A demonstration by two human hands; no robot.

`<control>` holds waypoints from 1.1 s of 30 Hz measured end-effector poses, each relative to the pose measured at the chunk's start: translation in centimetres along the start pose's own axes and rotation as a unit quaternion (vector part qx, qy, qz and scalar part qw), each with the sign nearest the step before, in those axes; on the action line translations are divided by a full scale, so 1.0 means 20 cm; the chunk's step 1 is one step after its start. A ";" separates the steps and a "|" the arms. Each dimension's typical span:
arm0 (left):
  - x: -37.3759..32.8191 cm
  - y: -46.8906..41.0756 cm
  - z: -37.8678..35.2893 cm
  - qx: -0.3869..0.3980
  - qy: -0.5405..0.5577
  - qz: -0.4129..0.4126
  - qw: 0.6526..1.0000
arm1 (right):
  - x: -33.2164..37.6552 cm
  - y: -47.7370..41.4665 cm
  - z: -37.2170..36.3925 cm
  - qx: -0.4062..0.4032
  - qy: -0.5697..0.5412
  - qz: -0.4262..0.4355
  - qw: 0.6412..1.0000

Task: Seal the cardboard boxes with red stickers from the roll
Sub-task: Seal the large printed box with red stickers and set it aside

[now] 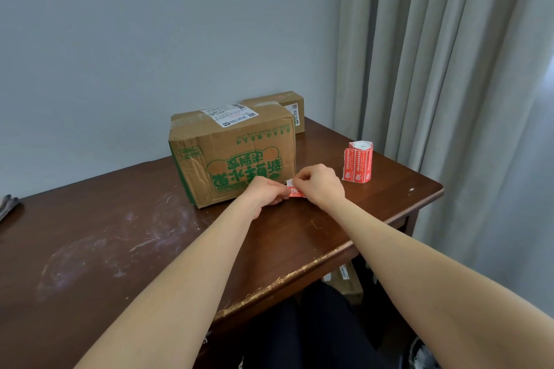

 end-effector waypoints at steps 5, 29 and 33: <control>-0.01 0.00 -0.02 -0.014 0.009 -0.006 1.000 | -0.01 0.01 0.02 -0.001 -0.016 -0.007 1.000; -0.02 0.02 -0.03 -0.061 -0.156 0.013 0.986 | -0.11 -0.01 0.27 -0.141 -0.251 -0.172 0.942; -0.02 0.02 -0.01 -0.060 -0.177 0.027 0.982 | -0.08 0.01 0.30 -0.158 -0.334 -0.183 0.911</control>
Point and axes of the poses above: each hand's wrist, its own y-axis away from the middle knuckle, its own z-axis out of the back of the hand, x = y × z, the point moved 4 cm from there along -y, towards the middle knuckle, and after that the axes turned 1 degree about y, right-handed, at the moved point
